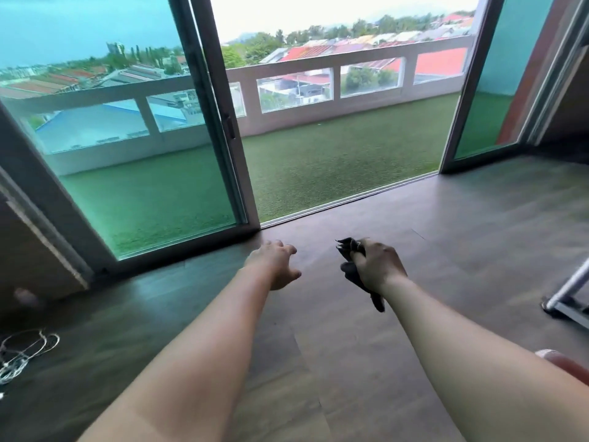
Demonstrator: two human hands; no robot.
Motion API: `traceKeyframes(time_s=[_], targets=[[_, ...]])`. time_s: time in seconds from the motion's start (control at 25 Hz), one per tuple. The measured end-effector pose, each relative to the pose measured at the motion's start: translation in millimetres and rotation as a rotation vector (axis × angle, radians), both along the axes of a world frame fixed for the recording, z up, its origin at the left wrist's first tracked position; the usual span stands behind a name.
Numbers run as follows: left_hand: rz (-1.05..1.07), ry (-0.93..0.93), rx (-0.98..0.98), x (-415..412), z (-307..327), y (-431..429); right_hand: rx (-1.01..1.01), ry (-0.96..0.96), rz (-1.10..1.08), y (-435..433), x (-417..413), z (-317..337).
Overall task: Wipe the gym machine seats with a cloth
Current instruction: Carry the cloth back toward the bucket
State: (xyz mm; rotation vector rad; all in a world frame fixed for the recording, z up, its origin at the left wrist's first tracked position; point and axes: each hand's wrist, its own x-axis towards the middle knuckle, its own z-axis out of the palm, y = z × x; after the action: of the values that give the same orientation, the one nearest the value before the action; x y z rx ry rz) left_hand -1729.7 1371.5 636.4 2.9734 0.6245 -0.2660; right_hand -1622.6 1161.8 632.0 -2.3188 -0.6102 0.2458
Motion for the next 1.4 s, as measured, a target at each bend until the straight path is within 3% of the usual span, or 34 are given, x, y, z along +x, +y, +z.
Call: traceKeyframes(time_s=[0.16, 0.36, 0.72, 1.08, 1.4], targets=[[-0.184, 0.032, -0.01, 169, 0, 49, 0.015, -0.007, -0.201, 33, 130, 0], [-0.427, -0.029, -0.042, 387, -12, 41, 0.058, -0.029, -0.434, 18, 294, -8], [-0.663, -0.077, -0.133, 765, -10, -62, -0.001, -0.075, -0.701, -83, 619, 1], [-0.955, -0.081, -0.072, 1113, -14, -167, 0.022, -0.094, -0.955, -163, 912, -14], [-1.22, -0.063, -0.082, 1366, -17, -340, 0.04, -0.087, -1.153, -297, 1126, -33]])
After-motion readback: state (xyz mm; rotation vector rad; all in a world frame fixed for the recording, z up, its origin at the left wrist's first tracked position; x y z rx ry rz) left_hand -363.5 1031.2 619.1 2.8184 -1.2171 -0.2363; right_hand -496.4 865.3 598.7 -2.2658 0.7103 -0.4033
